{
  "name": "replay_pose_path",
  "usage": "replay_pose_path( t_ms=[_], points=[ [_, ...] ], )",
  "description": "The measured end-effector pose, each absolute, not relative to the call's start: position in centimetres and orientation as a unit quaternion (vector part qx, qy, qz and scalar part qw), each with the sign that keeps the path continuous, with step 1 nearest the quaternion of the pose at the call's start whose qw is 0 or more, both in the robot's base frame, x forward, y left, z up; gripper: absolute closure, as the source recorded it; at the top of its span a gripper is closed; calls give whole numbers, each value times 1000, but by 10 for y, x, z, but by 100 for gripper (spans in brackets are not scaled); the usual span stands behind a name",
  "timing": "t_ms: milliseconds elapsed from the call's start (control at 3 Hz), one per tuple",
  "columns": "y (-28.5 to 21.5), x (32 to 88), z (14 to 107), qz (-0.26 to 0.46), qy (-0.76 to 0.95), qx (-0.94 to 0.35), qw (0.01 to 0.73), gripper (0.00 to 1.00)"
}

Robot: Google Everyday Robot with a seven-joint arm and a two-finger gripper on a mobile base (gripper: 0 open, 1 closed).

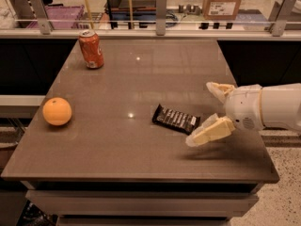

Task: Move rxbar chocolate near coke can

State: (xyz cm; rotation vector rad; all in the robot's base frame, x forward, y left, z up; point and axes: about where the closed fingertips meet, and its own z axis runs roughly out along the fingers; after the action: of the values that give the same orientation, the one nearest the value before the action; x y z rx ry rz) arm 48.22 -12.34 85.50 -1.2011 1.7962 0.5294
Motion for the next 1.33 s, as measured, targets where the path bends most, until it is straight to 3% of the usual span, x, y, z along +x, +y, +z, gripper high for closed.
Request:
replay_pose_path(
  t_ms=[1333],
  points=[
    [-86,494,818,213,740,-451,452,0]
  ],
)
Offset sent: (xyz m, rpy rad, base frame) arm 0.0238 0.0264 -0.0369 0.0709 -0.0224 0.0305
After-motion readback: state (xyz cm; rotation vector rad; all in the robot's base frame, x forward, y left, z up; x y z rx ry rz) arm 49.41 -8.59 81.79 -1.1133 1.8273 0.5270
